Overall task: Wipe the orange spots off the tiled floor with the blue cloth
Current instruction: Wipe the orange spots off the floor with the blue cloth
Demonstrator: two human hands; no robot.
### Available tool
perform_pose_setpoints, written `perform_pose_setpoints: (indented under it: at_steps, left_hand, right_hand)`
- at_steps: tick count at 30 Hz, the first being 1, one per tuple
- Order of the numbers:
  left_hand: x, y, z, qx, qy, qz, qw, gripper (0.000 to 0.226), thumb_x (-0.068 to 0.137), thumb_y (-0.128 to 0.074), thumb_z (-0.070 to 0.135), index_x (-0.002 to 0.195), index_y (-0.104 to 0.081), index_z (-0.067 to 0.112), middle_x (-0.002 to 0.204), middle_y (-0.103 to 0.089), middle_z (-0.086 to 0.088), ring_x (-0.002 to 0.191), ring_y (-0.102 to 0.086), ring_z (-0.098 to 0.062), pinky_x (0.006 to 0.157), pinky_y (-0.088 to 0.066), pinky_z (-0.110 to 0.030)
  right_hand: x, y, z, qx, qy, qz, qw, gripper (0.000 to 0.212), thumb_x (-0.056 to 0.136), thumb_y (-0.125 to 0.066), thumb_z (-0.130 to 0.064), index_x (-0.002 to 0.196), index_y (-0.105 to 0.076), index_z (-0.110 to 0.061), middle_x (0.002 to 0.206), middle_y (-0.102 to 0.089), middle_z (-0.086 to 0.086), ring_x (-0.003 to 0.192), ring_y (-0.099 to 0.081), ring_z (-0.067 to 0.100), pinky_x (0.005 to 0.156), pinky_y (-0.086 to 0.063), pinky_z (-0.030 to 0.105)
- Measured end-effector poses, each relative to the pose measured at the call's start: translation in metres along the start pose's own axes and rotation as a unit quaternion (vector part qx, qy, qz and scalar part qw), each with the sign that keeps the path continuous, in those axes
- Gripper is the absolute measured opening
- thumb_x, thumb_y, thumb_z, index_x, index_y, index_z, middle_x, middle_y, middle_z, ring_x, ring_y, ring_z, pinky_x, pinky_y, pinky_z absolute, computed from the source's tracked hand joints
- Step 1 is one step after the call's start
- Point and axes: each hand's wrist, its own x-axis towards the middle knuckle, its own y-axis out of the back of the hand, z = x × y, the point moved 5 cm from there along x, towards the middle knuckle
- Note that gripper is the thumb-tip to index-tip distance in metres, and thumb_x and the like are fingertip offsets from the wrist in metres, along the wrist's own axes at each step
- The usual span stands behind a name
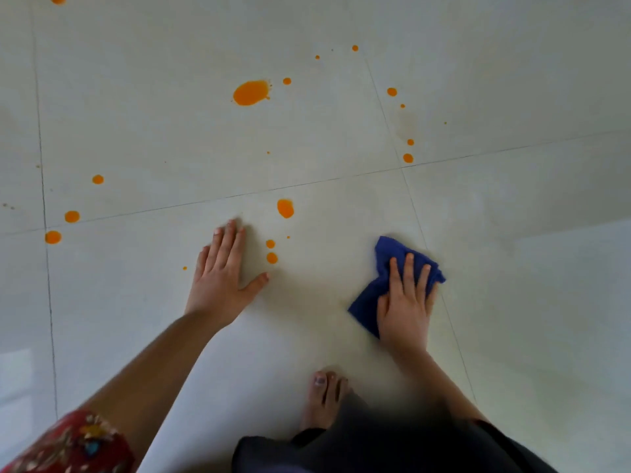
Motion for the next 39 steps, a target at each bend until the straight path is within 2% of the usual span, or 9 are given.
perform_pose_setpoints:
  at_steps: [4, 10, 16, 18, 21, 23, 28, 35, 39]
  left_hand:
    - [0.001, -0.006, -0.001, 0.001, 0.001, 0.004, 1.000, 0.105, 0.072, -0.024, 0.082, 0.154, 0.010, 0.024, 0.157, 0.023, 0.012, 0.144, 0.026, -0.006, 0.118, 0.013, -0.031]
    - [-0.001, -0.005, -0.001, 0.015, -0.002, 0.016, 1.000, 0.105, 0.074, -0.026, 0.081, 0.155, 0.005, 0.022, 0.160, 0.018, 0.009, 0.146, 0.022, -0.008, 0.118, 0.012, -0.029]
    - [-0.003, -0.009, 0.002, 0.034, 0.005, 0.048, 0.998, 0.100, 0.079, -0.035, 0.074, 0.156, -0.002, 0.019, 0.163, 0.007, 0.004, 0.149, 0.010, -0.012, 0.121, 0.003, -0.035]
    - [-0.004, -0.008, 0.002, 0.035, 0.005, 0.049, 0.998, 0.100, 0.079, -0.034, 0.074, 0.156, -0.002, 0.019, 0.163, 0.007, 0.005, 0.149, 0.010, -0.012, 0.121, 0.002, -0.036]
    - [-0.003, -0.009, 0.003, 0.041, 0.000, 0.053, 0.998, 0.100, 0.079, -0.035, 0.074, 0.156, -0.003, 0.018, 0.163, 0.006, 0.004, 0.149, 0.009, -0.013, 0.121, 0.000, -0.037]
    - [-0.004, -0.010, 0.002, 0.042, 0.002, 0.051, 0.998, 0.100, 0.079, -0.036, 0.073, 0.156, -0.004, 0.018, 0.163, 0.004, 0.003, 0.150, 0.007, -0.013, 0.121, -0.001, -0.038]
    - [-0.003, -0.010, 0.003, 0.041, 0.006, 0.059, 0.997, 0.100, 0.079, -0.036, 0.074, 0.156, -0.005, 0.018, 0.164, 0.001, 0.003, 0.150, 0.005, -0.014, 0.120, -0.003, -0.039]
    - [-0.004, -0.011, 0.002, 0.057, 0.004, 0.063, 0.996, 0.099, 0.080, -0.034, 0.074, 0.156, -0.002, 0.018, 0.164, 0.004, 0.002, 0.150, 0.006, -0.015, 0.120, -0.004, -0.039]
    - [-0.003, -0.012, 0.003, 0.058, 0.008, 0.062, 0.996, 0.100, 0.079, -0.037, 0.073, 0.155, -0.006, 0.016, 0.164, 0.001, 0.001, 0.150, 0.003, -0.016, 0.120, -0.002, -0.038]
  right_hand:
    - [0.063, 0.008, -0.028, 0.044, -0.051, 0.039, 0.997, 0.063, 0.093, -0.025, -0.050, 0.149, -0.032, -0.021, 0.161, -0.015, 0.012, 0.146, -0.009, 0.045, 0.118, -0.006, 0.055]
    - [-0.009, -0.005, -0.017, -0.005, 0.211, 0.038, 0.977, 0.051, 0.102, -0.026, -0.031, 0.151, -0.020, -0.022, 0.156, -0.026, 0.000, 0.144, -0.030, 0.027, 0.115, -0.024, 0.043]
    - [0.056, 0.011, -0.007, -0.043, 0.044, 0.031, 0.998, 0.059, 0.093, -0.027, -0.057, 0.150, -0.023, -0.041, 0.159, -0.021, -0.014, 0.149, -0.003, 0.034, 0.105, -0.004, 0.074]
    - [0.062, 0.009, -0.034, -0.037, 0.045, 0.029, 0.998, 0.063, 0.093, -0.027, -0.059, 0.152, -0.022, -0.037, 0.161, -0.017, -0.011, 0.149, -0.004, 0.037, 0.107, -0.013, 0.070]
    - [0.017, -0.002, -0.049, -0.025, 0.192, 0.031, 0.981, 0.053, 0.098, -0.033, -0.042, 0.150, -0.029, -0.029, 0.159, -0.024, -0.006, 0.146, -0.020, 0.030, 0.103, -0.040, 0.056]
    - [-0.006, -0.003, -0.032, -0.019, 0.265, 0.027, 0.964, 0.052, 0.098, -0.035, -0.033, 0.149, -0.029, -0.026, 0.157, -0.025, -0.007, 0.144, -0.027, 0.023, 0.103, -0.041, 0.050]
    - [0.083, 0.014, -0.035, 0.060, 0.094, 0.076, 0.991, 0.049, 0.099, -0.031, -0.030, 0.142, -0.046, -0.013, 0.152, -0.039, 0.004, 0.141, -0.035, 0.029, 0.098, -0.046, 0.053]
    - [0.048, -0.003, -0.094, 0.020, 0.270, 0.072, 0.960, 0.046, 0.099, -0.035, -0.029, 0.141, -0.049, -0.016, 0.150, -0.043, 0.001, 0.138, -0.040, 0.026, 0.099, -0.046, 0.047]
    - [0.090, 0.011, -0.060, 0.049, 0.170, 0.075, 0.981, 0.048, 0.101, -0.028, -0.032, 0.142, -0.046, -0.014, 0.153, -0.039, 0.004, 0.141, -0.035, 0.027, 0.096, -0.047, 0.051]
